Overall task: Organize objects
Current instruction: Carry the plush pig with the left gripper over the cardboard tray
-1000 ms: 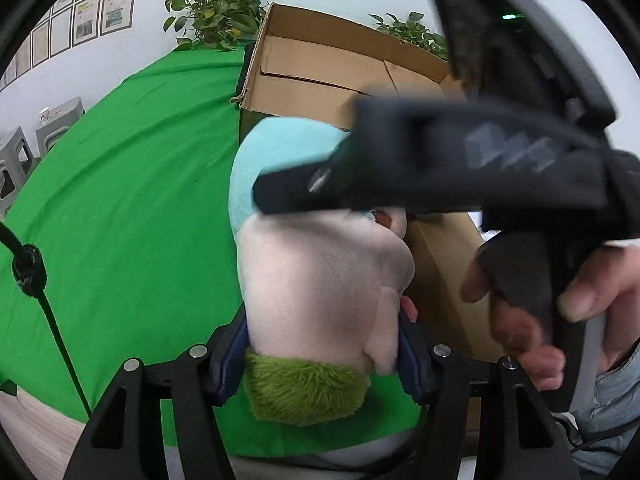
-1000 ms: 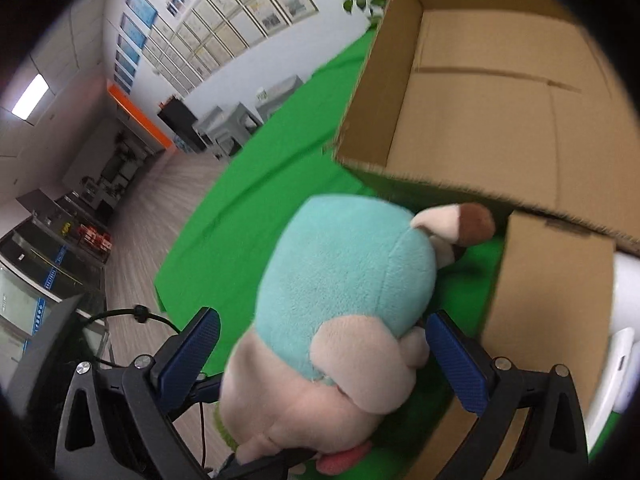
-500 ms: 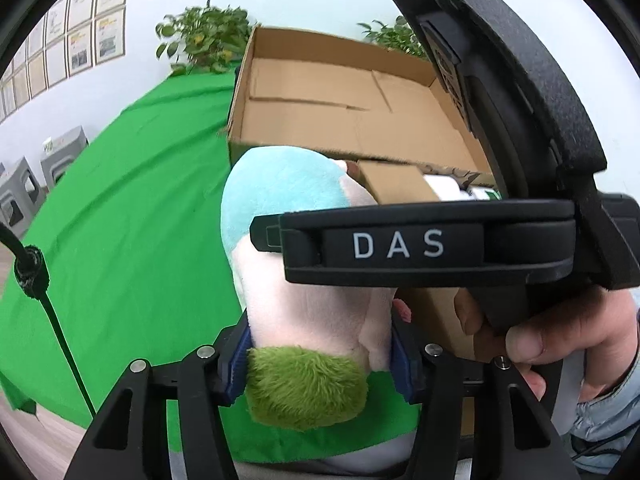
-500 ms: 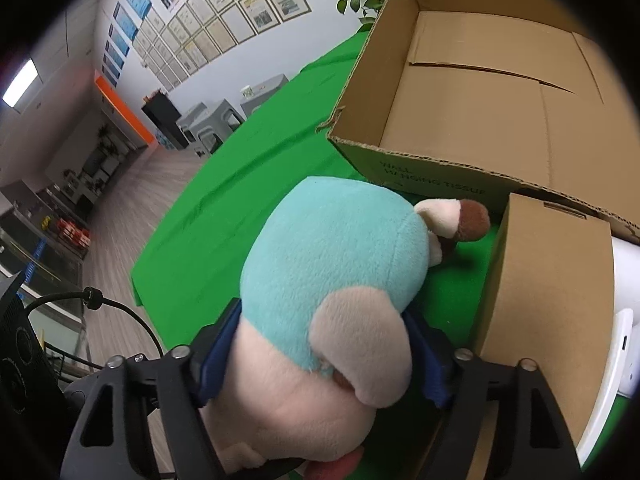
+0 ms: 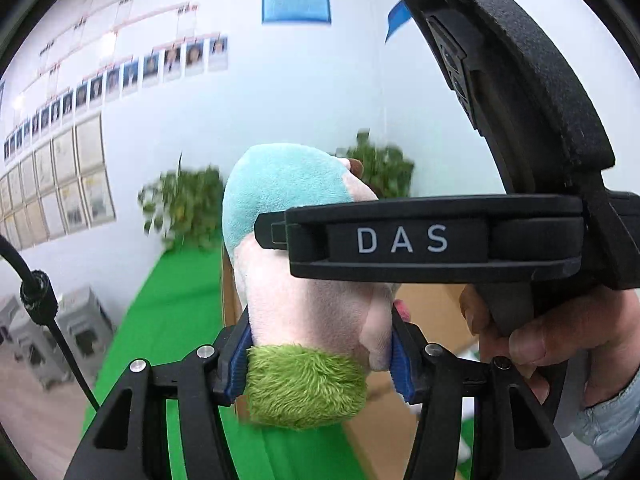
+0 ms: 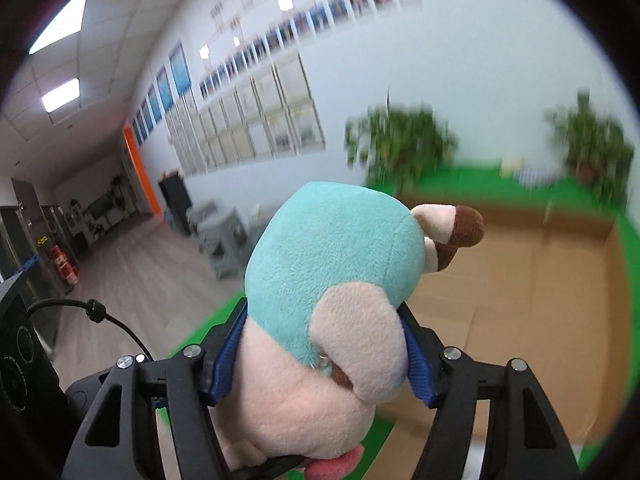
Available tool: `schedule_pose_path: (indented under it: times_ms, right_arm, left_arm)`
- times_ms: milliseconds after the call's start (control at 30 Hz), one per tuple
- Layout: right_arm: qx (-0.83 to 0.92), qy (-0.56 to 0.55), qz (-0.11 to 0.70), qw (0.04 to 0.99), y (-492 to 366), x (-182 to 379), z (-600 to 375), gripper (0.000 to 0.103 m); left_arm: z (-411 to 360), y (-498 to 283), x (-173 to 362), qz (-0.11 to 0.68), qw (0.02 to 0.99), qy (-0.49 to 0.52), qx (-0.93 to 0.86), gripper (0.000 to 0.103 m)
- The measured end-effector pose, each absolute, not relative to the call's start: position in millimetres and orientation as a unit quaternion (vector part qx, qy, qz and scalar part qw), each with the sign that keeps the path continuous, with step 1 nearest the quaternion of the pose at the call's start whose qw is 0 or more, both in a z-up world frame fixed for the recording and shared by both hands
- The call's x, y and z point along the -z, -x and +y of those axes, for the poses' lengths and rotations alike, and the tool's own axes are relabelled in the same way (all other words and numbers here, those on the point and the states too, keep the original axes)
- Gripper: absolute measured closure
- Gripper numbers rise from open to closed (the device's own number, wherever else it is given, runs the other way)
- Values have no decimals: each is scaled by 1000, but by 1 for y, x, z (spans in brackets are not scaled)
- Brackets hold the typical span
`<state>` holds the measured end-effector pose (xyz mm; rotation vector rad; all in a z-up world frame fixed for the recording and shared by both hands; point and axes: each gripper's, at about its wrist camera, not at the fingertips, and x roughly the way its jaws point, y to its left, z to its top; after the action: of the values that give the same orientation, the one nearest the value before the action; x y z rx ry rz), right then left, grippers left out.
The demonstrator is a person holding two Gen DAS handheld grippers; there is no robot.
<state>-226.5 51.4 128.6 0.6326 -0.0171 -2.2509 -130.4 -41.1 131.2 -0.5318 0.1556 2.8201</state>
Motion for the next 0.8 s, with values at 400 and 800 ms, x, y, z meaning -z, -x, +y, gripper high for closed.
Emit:
schedule_pose_path:
  times_ms: [400,800]
  right_arm:
    - [901,-231,-4,366,271,-145,46,36]
    - [877,-286,-9,385,305,-92,29,36]
  left_arm:
    - [-32,239,-157,40,148,195,-969,49]
    - [-84,309,-61,21,129,266,-955,49]
